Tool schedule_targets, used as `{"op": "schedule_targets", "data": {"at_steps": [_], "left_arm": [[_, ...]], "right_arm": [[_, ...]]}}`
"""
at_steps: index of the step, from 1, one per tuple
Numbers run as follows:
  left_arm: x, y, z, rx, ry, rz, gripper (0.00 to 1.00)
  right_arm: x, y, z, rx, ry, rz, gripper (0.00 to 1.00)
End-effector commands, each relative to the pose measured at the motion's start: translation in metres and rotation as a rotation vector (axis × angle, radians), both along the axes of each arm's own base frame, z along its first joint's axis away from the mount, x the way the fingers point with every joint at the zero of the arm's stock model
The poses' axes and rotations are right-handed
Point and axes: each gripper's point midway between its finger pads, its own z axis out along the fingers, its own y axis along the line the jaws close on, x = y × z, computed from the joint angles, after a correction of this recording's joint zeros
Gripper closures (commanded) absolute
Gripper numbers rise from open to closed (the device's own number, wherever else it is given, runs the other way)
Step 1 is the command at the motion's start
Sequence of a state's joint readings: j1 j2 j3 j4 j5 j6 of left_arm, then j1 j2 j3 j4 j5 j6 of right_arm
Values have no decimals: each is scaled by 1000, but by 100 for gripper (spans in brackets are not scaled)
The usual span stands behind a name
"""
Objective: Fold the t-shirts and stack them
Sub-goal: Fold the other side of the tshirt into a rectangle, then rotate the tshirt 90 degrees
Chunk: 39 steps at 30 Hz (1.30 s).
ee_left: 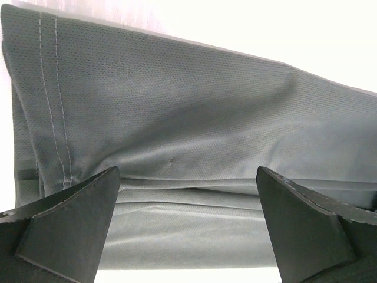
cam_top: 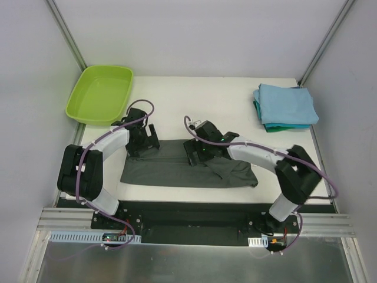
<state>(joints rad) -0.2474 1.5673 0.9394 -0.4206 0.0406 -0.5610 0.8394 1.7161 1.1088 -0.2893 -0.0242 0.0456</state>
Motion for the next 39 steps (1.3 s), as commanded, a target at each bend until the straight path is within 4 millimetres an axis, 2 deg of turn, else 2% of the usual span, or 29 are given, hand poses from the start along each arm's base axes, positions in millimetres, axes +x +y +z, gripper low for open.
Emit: {"op": "schedule_targets", "data": {"at_steps": [1, 4, 6, 8, 10, 14, 20, 23, 25, 27, 30, 32, 33, 34, 35, 36, 39], "left_arm": [[12, 3, 38, 0, -99, -1, 1], [11, -2, 47, -28, -122, -12, 1], [9, -9, 47, -53, -113, -23, 1], [7, -15, 41, -52, -94, -49, 1], [4, -20, 32, -55, -62, -69, 1], [0, -19, 13, -41, -13, -79, 1], [-11, -21, -11, -64, 47, -66, 1], [-16, -21, -14, -76, 47, -33, 1], [-20, -25, -15, -104, 55, -13, 1], [-29, -31, -16, -138, 72, 13, 1], [-53, -52, -14, -204, 112, 23, 1], [-71, -70, -11, -239, 126, 13, 1], [-79, -85, -5, -271, 128, -8, 1], [-84, -98, 0, -302, 124, -23, 1], [-87, -113, 9, -345, 110, -66, 1], [-88, -123, 18, -363, 93, -97, 1], [-79, -132, 44, -389, 5, -136, 1]], "right_arm": [[0, -23, 73, 94, -145, -92, 4], [-21, -40, 76, 128, -105, -157, 4], [-38, -48, 66, 149, -27, -218, 4], [-55, -57, 47, 160, 60, -294, 4], [-67, -54, 31, 200, 125, -321, 4], [-67, -61, 1, 181, 201, -415, 4], [-48, -79, -26, 102, 255, -458, 4], [-26, -98, -39, 61, 286, -494, 4], [-4, -107, -45, 53, 291, -494, 4], [25, -115, -50, 28, 289, -486, 4], [91, -119, -39, 0, 242, -446, 4], [142, -113, -38, 6, 192, -343, 4], [169, -97, -26, 45, 160, -228, 4], [189, -90, -18, 41, 184, -196, 4], [195, -83, -12, 39, 242, -151, 4], [209, -74, -16, 43, 268, -115, 4], [239, -54, 6, 97, 177, -62, 4]]}}
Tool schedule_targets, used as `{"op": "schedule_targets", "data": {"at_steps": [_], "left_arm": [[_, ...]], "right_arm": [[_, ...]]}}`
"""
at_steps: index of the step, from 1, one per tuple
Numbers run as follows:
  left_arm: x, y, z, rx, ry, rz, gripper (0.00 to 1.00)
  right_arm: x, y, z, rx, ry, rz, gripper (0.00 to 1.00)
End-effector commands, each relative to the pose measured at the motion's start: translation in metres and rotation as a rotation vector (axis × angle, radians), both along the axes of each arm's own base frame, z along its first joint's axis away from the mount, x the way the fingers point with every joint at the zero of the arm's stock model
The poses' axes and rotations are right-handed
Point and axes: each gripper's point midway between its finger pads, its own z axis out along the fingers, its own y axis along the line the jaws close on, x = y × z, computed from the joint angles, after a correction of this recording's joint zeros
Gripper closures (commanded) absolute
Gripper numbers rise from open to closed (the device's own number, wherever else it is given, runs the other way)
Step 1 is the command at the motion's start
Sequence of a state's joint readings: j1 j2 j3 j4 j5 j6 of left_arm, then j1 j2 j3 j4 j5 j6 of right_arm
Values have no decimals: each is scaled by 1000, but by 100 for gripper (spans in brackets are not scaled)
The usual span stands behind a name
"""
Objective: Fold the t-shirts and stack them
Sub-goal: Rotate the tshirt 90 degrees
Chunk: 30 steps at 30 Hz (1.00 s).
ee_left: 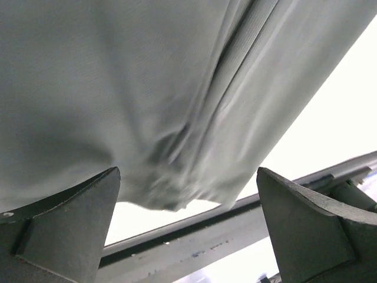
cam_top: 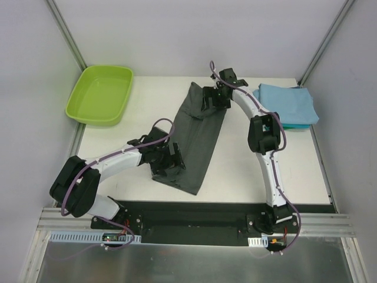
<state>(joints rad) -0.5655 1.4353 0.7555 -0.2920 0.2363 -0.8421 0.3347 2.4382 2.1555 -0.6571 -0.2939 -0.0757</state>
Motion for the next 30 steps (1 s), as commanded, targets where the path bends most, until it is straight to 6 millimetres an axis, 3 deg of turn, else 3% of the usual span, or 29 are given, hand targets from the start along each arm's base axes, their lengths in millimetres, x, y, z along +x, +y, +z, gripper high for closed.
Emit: {"op": "schedule_targets", "data": {"at_steps": [1, 4, 9, 13, 15, 17, 21, 22, 26, 30], "left_arm": [[11, -22, 49, -126, -99, 10, 1], [12, -20, 67, -145, -175, -8, 1], [6, -2, 61, -80, -210, -8, 1], [-5, 21, 46, 30, -184, 4, 1], [-6, 32, 40, 65, -190, 22, 1], [-6, 46, 29, 115, -189, 57, 1], [-10, 68, 11, 120, -118, 111, 1], [-10, 72, 8, 130, -116, 122, 1], [-22, 76, -3, 120, -76, 116, 5], [-31, 82, -18, 152, -47, 113, 14]], "right_arm": [[-8, 15, 21, 0, -1, 197, 4], [2, 21, 51, 42, -148, 179, 4], [5, 17, 107, -26, -348, 204, 4], [-9, 6, 141, -115, -399, 221, 4], [-26, 1, 141, -173, -396, 245, 4], [-51, 3, 137, -210, -391, 292, 4], [-132, 25, 123, -289, -419, 496, 3], [-153, 27, 112, -313, -418, 540, 3], [-229, 45, 89, -290, -428, 595, 1], [-296, 67, 61, -286, -365, 651, 8]]}}
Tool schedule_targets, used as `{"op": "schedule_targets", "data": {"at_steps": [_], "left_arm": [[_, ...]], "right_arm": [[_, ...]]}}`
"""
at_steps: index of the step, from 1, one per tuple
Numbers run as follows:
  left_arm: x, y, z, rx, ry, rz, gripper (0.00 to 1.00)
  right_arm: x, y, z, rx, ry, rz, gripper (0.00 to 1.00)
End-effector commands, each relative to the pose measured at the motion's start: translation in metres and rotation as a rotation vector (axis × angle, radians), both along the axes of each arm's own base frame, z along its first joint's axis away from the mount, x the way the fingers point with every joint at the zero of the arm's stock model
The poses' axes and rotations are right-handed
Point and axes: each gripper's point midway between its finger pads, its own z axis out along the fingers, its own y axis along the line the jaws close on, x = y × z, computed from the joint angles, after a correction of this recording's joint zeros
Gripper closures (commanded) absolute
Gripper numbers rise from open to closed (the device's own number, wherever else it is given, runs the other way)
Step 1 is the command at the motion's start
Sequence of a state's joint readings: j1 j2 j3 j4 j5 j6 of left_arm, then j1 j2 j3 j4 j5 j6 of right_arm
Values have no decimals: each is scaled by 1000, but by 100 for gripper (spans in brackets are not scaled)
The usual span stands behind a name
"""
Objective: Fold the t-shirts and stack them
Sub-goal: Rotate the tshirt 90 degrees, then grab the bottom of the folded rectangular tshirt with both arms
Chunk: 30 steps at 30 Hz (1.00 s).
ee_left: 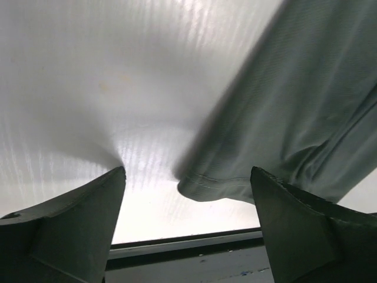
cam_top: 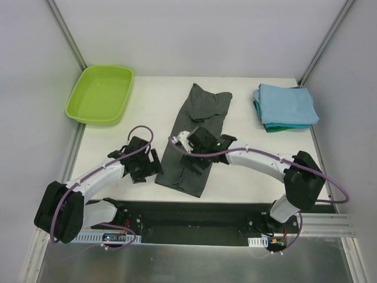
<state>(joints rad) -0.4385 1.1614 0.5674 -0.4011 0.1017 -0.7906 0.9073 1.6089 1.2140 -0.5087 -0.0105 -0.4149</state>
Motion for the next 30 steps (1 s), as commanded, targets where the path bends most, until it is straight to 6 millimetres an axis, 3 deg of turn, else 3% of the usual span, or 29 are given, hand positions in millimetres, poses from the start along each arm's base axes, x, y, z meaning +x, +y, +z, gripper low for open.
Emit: {"op": "schedule_targets", "data": {"at_steps": [1, 3, 9, 15, 21, 26, 30], "left_arm": [[-10, 5, -10, 20, 21, -29, 17], [-11, 3, -13, 15, 35, -37, 23], [-13, -5, -22, -20, 67, -60, 37], [-17, -7, -27, -19, 78, -72, 53], [-22, -4, -33, -7, 98, -72, 83], [-22, -6, -32, -17, 100, -75, 100], [-21, -9, -24, -43, 72, -78, 100]], "right_arm": [[-37, 17, -4, 11, -48, -26, 9], [-60, 25, -12, -16, -46, 16, 10], [-98, 34, -40, -61, 70, 72, 33], [-115, 23, -64, -101, 133, 61, 35], [-132, 21, -85, -106, 217, 59, 52], [-129, 12, -101, -165, 190, 14, 56], [-126, 2, -107, -229, 164, -10, 70]]}}
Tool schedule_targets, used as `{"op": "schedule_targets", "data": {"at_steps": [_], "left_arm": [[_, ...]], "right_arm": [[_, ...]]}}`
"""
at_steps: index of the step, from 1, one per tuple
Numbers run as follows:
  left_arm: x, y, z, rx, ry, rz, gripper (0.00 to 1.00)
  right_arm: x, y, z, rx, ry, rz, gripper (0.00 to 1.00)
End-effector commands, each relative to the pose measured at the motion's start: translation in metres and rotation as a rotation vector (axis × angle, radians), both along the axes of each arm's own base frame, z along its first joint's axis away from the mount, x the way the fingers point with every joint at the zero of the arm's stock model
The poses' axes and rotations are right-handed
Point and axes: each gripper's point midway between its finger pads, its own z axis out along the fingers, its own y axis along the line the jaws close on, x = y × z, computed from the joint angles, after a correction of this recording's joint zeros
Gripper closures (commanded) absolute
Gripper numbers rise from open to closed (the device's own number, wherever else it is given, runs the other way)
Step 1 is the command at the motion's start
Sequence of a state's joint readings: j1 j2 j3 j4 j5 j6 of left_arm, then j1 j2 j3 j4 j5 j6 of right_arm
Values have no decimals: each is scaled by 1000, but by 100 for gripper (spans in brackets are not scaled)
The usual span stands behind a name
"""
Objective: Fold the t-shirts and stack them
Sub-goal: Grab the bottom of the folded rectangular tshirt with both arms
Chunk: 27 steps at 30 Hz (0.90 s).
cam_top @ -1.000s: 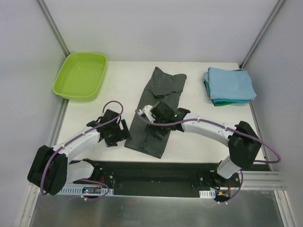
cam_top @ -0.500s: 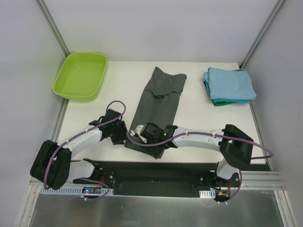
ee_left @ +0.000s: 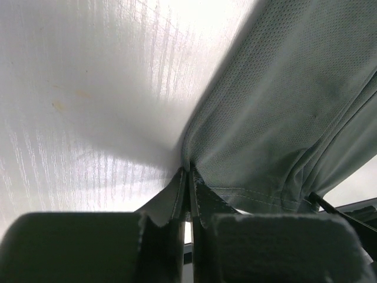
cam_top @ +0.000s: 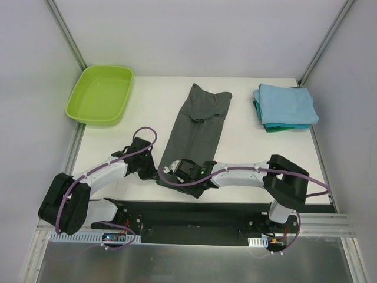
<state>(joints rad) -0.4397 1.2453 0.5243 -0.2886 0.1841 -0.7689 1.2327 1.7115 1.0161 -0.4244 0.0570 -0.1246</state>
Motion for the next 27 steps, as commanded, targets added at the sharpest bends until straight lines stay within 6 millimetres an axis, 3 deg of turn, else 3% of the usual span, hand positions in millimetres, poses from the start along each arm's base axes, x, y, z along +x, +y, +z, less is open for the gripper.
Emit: {"op": "schedule_targets", "data": {"at_steps": [1, 4, 5, 7, 11, 14, 18, 21, 27], "left_arm": [[-18, 4, -4, 3, 26, -23, 100], [-22, 6, 2, -12, 7, 0, 100], [-24, 9, 5, -7, 4, 18, 100], [-30, 13, 13, -3, 1, 37, 100], [-33, 14, 34, -44, -70, 44, 100], [-32, 17, 51, -68, -142, 61, 100], [-21, 11, 80, -118, -239, 58, 100], [-5, 7, 105, -123, -294, 51, 100], [42, -10, 136, -87, -351, 9, 100]], "right_arm": [[-6, -12, -18, -81, 4, -33, 76], [-7, -13, -9, -73, -13, -34, 96], [-9, -10, -5, -60, -8, -27, 98], [-17, -2, 9, -1, 3, -1, 99], [-51, 18, 37, 156, 123, 104, 99], [-60, 27, 59, 251, 143, 128, 99], [-42, 22, 81, 290, 50, 90, 99], [-21, 6, 89, 257, -17, 41, 99], [48, -25, 107, 255, -131, -172, 99]]}}
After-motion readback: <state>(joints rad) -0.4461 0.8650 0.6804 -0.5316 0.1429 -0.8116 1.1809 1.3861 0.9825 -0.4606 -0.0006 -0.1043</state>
